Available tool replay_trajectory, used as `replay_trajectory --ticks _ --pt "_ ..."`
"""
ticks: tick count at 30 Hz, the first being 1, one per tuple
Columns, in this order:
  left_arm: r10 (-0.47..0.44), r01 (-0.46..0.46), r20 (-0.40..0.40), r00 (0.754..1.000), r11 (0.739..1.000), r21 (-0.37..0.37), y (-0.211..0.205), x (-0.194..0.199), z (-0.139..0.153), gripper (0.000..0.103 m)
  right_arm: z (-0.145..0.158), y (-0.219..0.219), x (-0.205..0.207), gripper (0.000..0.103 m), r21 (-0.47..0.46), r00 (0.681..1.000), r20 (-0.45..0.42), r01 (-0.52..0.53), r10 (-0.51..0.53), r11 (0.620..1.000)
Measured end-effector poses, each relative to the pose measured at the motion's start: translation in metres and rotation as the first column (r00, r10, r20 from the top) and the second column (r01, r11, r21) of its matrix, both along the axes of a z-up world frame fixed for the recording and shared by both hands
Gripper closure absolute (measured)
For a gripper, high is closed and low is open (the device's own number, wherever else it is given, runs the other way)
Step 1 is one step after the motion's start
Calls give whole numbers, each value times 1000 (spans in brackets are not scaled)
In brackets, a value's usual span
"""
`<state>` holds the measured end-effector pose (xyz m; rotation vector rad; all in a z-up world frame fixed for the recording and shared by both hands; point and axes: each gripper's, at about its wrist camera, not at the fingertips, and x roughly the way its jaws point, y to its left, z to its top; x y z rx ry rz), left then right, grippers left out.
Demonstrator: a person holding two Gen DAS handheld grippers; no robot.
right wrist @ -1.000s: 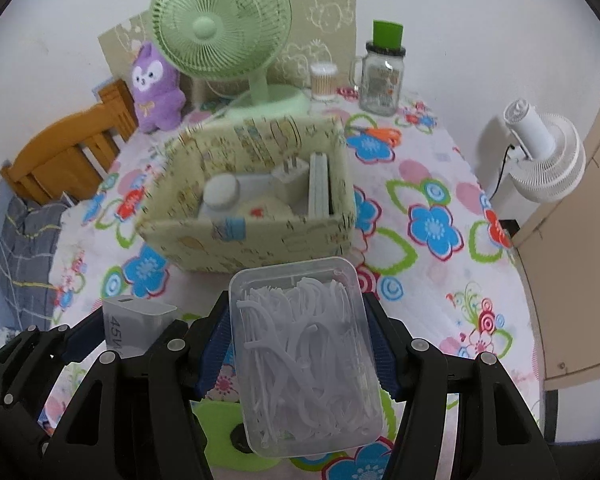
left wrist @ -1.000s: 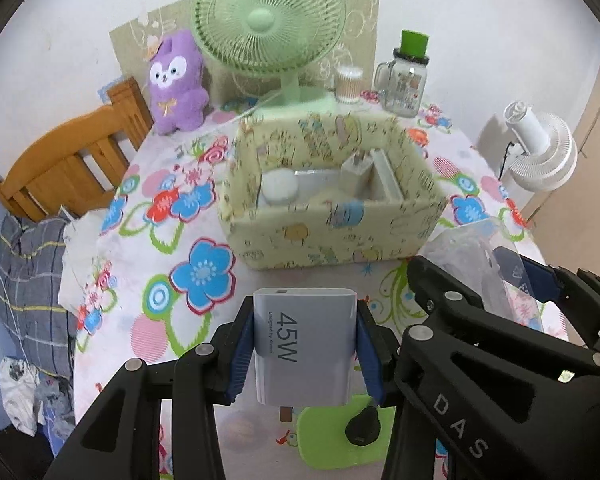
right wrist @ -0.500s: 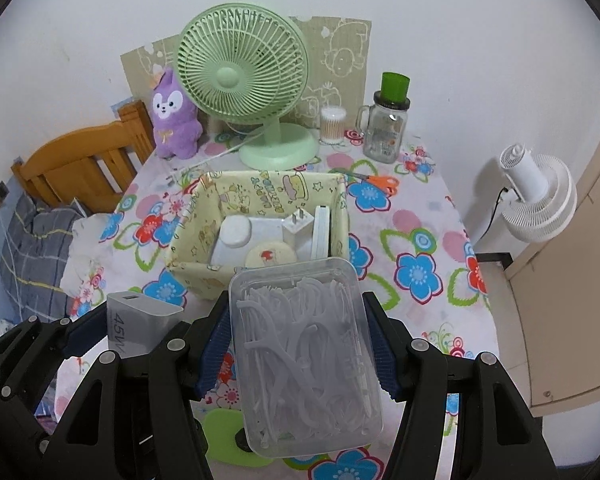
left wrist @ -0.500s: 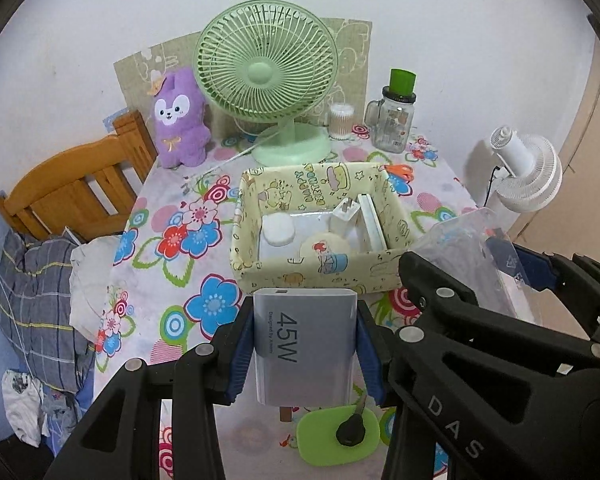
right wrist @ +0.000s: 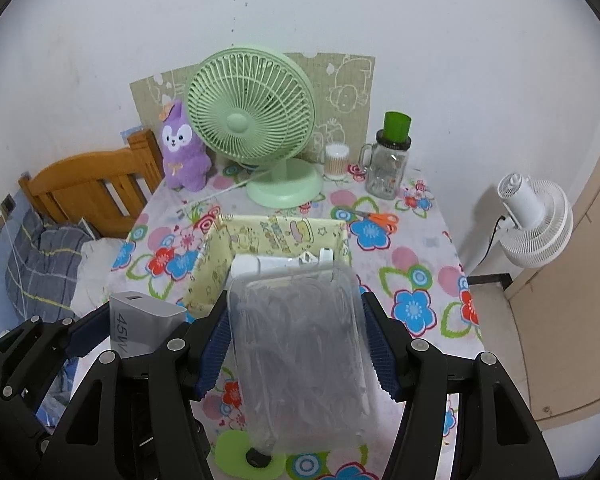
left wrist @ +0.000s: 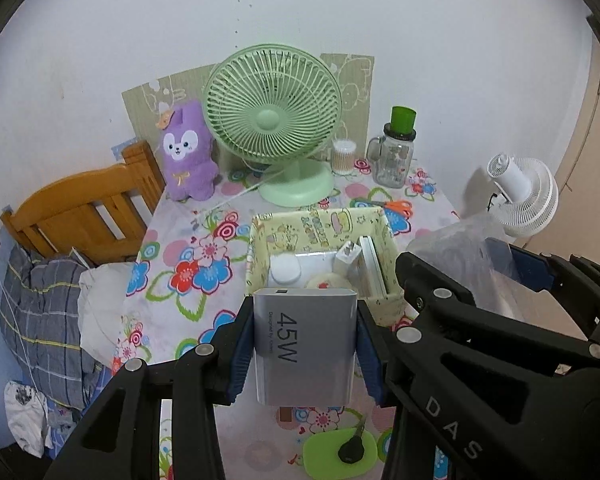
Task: Organize rigid objects
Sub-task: 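Carry the large charger with the left tool while the right tool carries the floss box over the fabric box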
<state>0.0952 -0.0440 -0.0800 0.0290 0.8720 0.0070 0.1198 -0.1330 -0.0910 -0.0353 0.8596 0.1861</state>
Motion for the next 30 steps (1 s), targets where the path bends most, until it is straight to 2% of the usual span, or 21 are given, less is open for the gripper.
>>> replay_trajectory --ticks 10,30 --pt "10 -10 19 1000 1000 -5 6 8 6 55 5 5 9 39 22 1000 9 0 0 1000" --pt "7 -8 -28 1000 1000 -14 13 49 -11 55 -15 11 55 39 26 999 -44 21 -20 999"
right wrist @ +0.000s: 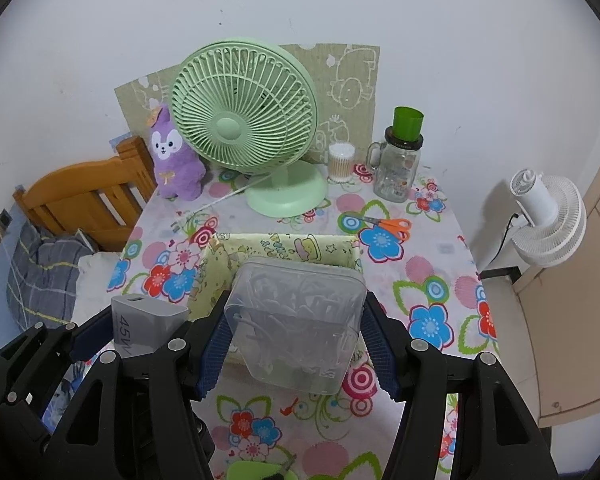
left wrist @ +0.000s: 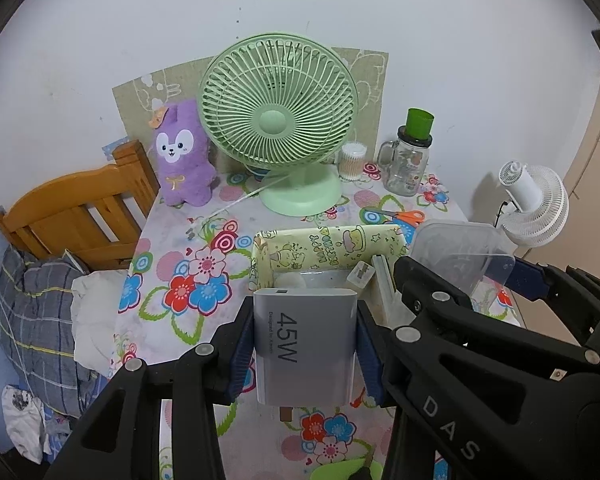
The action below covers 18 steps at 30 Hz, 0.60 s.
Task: Organize rigid objects
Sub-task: 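Carry the large charger with the left tool while the right tool carries the floss box over the fabric box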
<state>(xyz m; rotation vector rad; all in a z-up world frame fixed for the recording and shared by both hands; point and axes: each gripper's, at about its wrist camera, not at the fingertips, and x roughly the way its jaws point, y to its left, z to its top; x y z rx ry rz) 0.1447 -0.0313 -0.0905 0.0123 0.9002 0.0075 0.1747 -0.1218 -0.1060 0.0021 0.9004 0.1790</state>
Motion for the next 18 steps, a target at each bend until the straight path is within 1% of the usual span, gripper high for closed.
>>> replay_trajectory --ticks 18 --pt "5 -6 -40 999 1000 -21 8 45 -18 55 -19 8 44 39 -16 999 -40 6 -7 1000"
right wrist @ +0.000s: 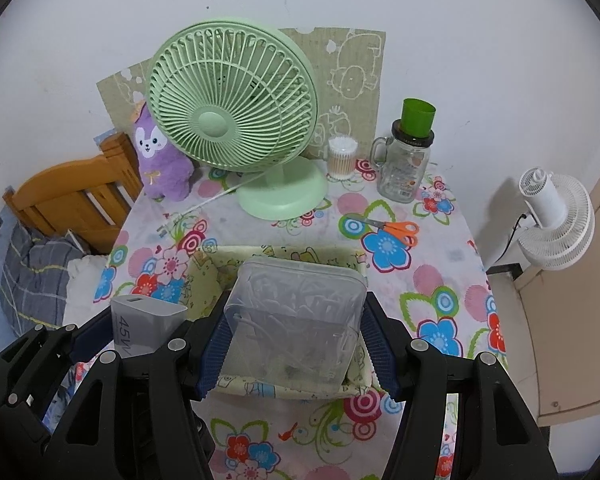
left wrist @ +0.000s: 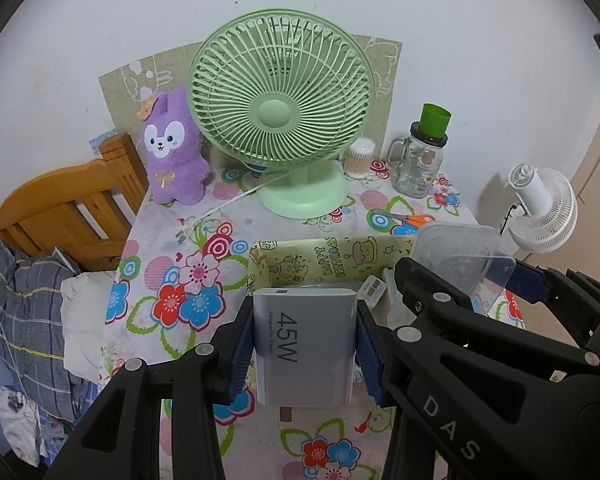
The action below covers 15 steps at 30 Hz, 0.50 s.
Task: Organize rigid objects
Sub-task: 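Carry the large charger with the left tool while the right tool carries the floss box over the fabric box, then lower the floss box into the fabric box and open the right tool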
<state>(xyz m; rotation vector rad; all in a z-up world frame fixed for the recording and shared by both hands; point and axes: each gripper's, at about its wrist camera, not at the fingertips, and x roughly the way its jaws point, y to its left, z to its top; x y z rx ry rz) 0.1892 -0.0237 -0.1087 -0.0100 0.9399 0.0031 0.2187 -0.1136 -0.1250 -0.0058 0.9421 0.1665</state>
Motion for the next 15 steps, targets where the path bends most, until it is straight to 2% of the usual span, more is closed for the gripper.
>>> replay_trajectory --ticks 15 --pt "42 -43 -68 997 999 -5 13 28 -32 55 -38 17 37 39 24 995 -71 -71 73 997"
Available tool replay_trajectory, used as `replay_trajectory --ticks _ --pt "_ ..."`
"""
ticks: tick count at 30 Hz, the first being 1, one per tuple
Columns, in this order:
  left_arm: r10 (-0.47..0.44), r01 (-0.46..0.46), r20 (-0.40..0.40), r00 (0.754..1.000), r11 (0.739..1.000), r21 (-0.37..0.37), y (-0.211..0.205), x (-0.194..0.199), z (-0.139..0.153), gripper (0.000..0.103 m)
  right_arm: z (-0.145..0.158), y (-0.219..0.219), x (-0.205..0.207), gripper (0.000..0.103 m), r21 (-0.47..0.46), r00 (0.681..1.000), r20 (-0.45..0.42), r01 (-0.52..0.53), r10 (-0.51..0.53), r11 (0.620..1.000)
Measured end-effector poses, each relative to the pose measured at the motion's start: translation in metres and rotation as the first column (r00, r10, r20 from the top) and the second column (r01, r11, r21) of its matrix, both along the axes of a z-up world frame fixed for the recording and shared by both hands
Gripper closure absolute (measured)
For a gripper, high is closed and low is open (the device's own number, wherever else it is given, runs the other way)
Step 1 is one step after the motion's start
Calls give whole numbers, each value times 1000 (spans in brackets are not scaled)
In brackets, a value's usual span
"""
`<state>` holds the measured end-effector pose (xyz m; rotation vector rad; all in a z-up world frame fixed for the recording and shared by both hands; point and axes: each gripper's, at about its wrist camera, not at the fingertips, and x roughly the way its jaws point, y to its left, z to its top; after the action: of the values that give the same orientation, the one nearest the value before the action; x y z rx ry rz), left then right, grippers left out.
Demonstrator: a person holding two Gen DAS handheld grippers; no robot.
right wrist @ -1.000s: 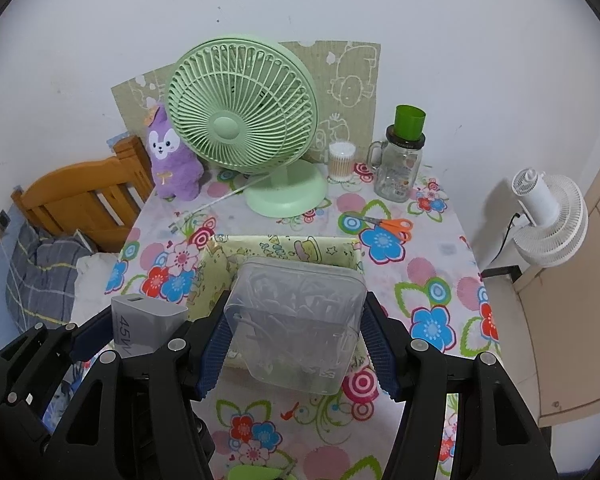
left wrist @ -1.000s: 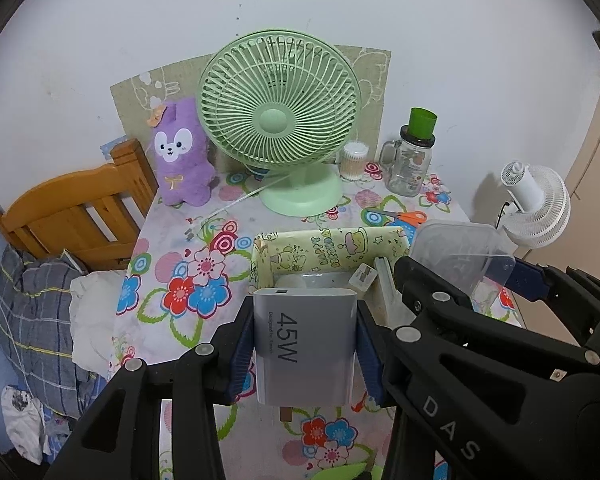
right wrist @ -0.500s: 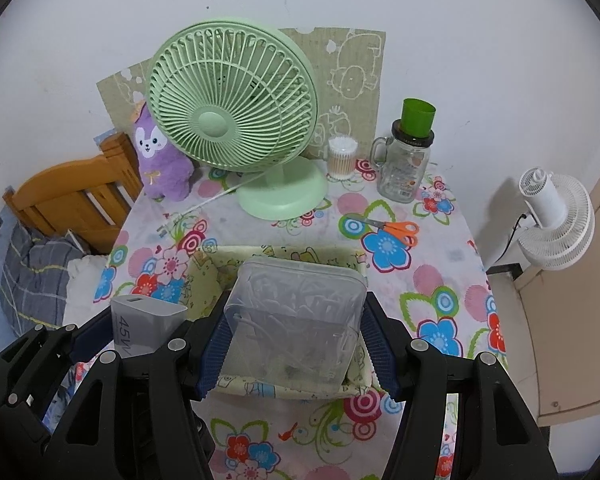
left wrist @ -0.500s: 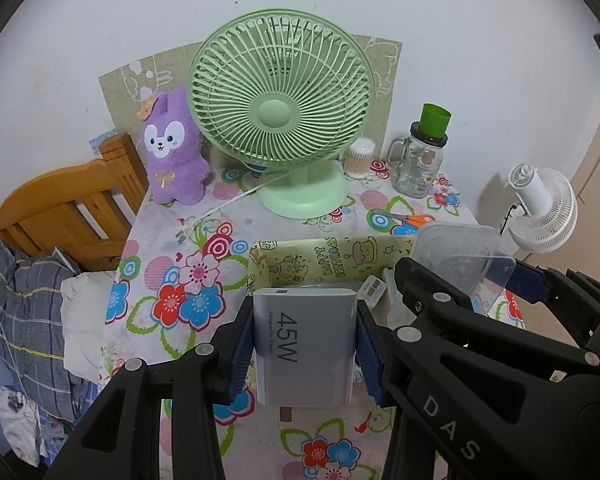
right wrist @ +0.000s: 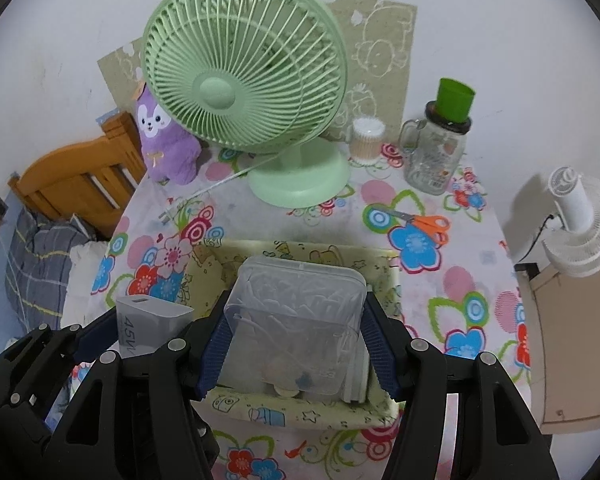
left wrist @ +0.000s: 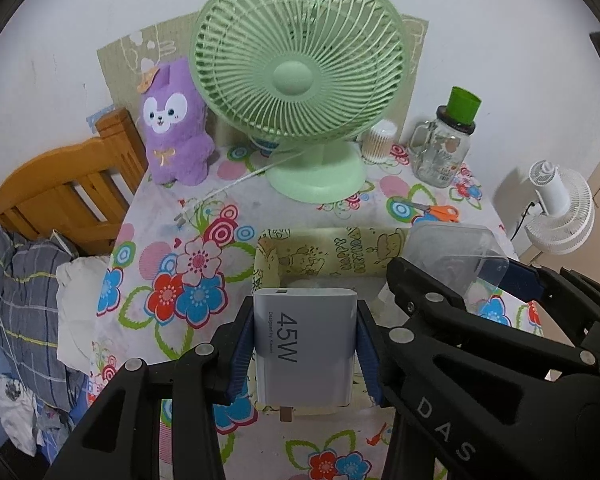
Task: Organize rigid objects
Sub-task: 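Lower the floss box into the fabric box and open the right tool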
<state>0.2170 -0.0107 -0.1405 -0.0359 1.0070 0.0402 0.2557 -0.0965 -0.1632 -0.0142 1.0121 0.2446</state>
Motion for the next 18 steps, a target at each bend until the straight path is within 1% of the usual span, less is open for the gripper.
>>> replay_trajectory --ticks 3,11,12,15,18 --pt "-8 8 -20 1000 1000 -12 -1 4 -9 55 -10 3 6 39 10 1000 -22 -7 7 1000" --pt "-9 8 -42 999 1000 -8 1 14 -26 55 -31 4 16 38 30 999 -54 3 -1 1000" --pt "-9 8 -47 999 1000 -12 2 15 -28 55 -32 5 17 37 31 998 -58 3 -1 1000" --pt "-13 13 -47 999 1000 -15 1 17 -30 55 -34 5 18 28 26 999 -47 8 -7 1000" --pt "-22 21 -48 999 1000 -20 0 19 -31 55 -34 5 19 27 22 999 -48 11 -10 1000"
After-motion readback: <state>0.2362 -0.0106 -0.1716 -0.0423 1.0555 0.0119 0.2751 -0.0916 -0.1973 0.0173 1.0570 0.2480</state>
